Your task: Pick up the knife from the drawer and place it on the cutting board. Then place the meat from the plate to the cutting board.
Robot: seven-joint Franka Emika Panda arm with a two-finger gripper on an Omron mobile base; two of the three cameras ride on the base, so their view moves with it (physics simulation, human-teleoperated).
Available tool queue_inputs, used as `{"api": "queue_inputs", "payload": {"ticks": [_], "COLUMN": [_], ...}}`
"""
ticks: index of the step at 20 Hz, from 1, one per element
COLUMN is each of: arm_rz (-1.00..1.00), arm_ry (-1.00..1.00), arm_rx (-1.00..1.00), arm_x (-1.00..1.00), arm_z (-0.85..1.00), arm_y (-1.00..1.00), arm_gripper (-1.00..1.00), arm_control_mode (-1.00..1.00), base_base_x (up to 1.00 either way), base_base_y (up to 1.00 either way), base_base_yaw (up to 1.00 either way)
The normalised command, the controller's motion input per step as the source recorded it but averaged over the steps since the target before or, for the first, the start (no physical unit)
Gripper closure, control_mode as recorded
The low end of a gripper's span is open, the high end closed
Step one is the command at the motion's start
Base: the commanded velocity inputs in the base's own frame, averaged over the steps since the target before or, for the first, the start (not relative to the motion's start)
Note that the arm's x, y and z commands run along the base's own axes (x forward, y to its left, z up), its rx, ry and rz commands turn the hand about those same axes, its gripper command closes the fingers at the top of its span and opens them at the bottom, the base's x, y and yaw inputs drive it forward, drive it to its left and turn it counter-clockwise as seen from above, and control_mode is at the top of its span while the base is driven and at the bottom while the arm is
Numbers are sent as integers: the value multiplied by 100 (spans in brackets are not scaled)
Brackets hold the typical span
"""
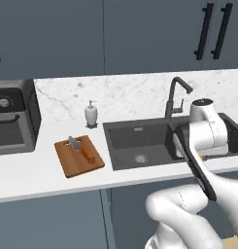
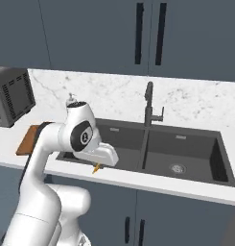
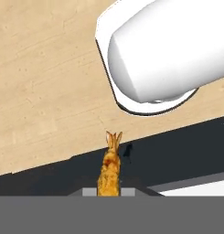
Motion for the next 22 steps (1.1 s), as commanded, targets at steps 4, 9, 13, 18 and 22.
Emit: {"api": "queue_inputs", "payload": {"ticks": [4, 9, 13, 18, 22], "arm_rz": [14, 30, 24, 47, 51], "arm_ry": [0, 0, 0, 18, 10], "arm_rx": [0, 0, 0, 11, 21], "arm_x": [13, 19, 33, 27, 35], "arm_z": [33, 65, 68, 6, -32], "arm_y": [50, 100, 100, 93, 95], "arm_gripper": [100, 100, 100, 100, 100], "arm_control_mode": [-100, -100, -100, -100, -100], "base_base_x": [17, 0, 0, 0, 0], "base_base_y": [50, 0, 0, 0, 0], "base_base_yaw": [11, 0, 0, 0, 0]}}
